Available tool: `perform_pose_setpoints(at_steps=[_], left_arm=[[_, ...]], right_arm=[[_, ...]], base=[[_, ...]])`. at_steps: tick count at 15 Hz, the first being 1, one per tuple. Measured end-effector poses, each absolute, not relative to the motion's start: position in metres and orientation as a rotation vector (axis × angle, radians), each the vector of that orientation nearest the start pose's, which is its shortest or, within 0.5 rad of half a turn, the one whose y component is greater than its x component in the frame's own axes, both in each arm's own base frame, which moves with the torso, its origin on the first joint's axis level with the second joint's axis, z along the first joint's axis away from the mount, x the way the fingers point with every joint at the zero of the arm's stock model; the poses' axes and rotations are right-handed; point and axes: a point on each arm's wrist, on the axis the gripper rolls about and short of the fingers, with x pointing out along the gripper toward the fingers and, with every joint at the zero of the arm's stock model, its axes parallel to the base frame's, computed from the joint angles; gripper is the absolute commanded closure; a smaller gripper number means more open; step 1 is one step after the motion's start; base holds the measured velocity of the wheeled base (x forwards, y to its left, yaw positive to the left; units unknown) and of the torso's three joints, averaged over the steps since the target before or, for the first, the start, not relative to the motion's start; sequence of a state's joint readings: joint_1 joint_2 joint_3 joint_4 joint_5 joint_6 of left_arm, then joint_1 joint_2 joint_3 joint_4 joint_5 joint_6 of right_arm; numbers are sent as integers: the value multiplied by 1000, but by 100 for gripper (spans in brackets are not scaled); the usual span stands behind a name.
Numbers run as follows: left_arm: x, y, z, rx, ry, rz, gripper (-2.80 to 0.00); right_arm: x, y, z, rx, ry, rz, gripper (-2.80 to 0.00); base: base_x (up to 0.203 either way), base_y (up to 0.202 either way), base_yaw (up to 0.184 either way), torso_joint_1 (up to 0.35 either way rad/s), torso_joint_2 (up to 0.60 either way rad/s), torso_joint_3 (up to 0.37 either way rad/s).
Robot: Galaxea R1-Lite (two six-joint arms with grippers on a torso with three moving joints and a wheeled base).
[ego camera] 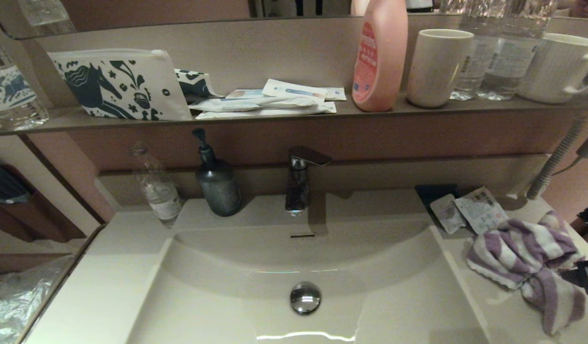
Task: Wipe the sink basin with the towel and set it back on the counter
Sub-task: Pick up the cloth
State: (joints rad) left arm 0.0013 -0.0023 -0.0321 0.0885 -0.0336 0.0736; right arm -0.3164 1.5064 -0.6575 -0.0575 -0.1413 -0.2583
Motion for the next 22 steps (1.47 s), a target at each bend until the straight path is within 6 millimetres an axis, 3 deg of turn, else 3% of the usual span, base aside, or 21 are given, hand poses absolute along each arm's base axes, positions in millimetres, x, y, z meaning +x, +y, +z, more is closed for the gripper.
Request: perform_pose_setpoints(at_steps=[5, 11, 12, 17, 22], left_arm=[[-26, -1, 75, 72, 53, -34, 0], [-26, -1, 75, 72, 53, -34, 0], [-26, -1, 75, 72, 53, -34, 0], [-26, -1, 75, 72, 54, -34, 0], [-26, -1, 75, 72, 54, -34, 0]], right_arm=[[264, -77, 128, -153, 776, -209, -280], [293, -76, 109, -125, 804, -93, -280], [294, -75, 105, -121, 813, -77, 0], [287, -72, 100, -108, 846, -62, 0], [256, -64, 137, -54, 877, -48, 0]], base=[[0, 0, 0, 0, 0, 0], [0, 0, 0, 0, 0, 0], [0, 0, 0, 0, 0, 0], [0, 0, 0, 0, 0, 0], [0, 0, 0, 0, 0, 0]])
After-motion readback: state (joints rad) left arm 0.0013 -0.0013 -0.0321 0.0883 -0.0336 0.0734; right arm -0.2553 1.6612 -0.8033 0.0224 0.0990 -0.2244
